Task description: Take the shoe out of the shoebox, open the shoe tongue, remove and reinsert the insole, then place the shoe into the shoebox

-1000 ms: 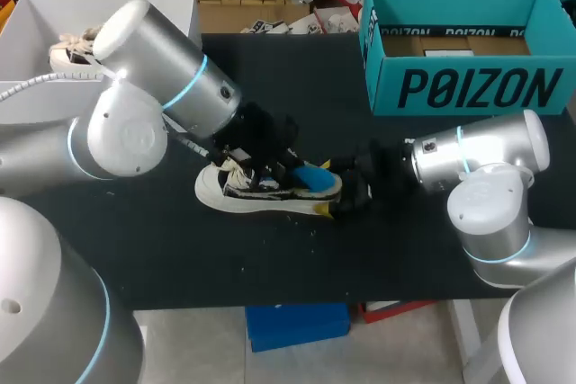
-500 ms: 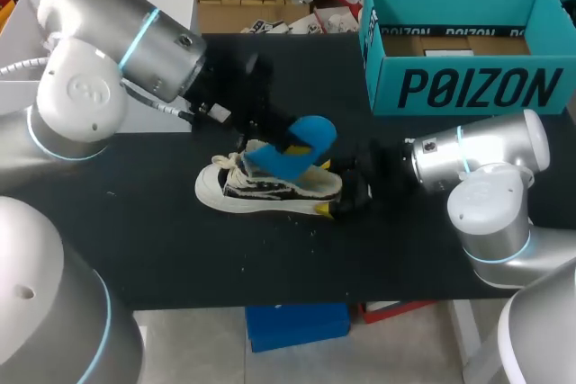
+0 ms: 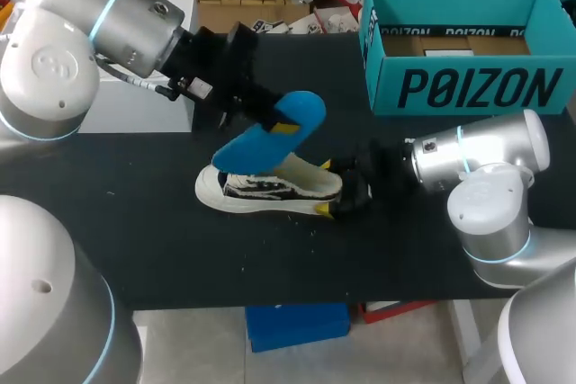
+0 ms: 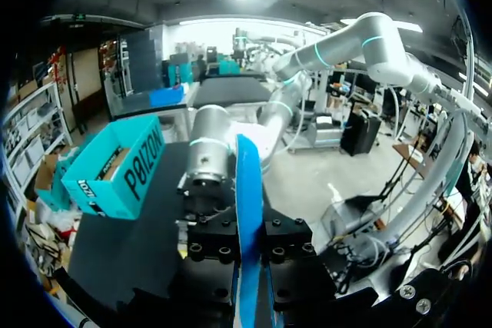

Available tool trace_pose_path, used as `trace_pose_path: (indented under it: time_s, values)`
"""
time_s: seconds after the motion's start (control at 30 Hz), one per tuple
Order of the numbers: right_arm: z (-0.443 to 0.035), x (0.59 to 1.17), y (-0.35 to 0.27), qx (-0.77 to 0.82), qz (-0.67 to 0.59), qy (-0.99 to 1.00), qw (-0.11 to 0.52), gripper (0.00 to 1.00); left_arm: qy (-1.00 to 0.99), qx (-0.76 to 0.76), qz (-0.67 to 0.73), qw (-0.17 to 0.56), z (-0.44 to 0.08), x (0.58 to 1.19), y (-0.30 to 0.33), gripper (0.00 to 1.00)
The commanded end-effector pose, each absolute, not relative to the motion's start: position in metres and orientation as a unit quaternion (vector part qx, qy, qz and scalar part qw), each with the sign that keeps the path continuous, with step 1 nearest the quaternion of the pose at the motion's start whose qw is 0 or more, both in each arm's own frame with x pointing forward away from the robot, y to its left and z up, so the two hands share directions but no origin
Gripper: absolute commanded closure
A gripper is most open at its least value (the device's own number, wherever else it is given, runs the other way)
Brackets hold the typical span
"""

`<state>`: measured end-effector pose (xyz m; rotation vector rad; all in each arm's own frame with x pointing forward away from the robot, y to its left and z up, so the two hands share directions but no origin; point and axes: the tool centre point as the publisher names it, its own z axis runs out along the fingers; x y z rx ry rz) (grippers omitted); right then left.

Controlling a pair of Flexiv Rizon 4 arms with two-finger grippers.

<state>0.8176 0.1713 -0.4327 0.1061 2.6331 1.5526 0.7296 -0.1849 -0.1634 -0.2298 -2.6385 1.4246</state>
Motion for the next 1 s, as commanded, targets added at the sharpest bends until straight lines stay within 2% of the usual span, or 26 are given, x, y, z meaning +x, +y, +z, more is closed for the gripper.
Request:
trace_pose_path:
  time_s: [0.03,0.3,0.43,0.63,1.0]
  values:
    - [-0.435,0.818,0.170,0.035,0.507,0.860,0.041,1.00,-0.876,-0.077,0.472,0.066,-0.164,0.729,-0.185,1.00]
    - [-0.435,0.818,0.170,0.035,0.507,0.860,0.041,1.00,-0.876,-0.077,0.472,0.066,-0.164,0.729,-0.185,1.00]
    - [-0.435,0.818,0.170,0.035,0.507,0.860,0.041,1.00,-0.843,0.002,0.522,0.130,-0.156,0.730,-0.182,1.00]
    - [-0.435,0.818,0.170,0.035,0.507,0.860,0.041,1.00,-0.781,0.077,0.589,0.193,-0.122,0.742,-0.180,1.00]
    - [-0.435,0.818,0.170,0.035,0.507,0.860,0.041,1.00,-0.694,0.148,0.678,0.194,-0.052,0.747,-0.184,1.00]
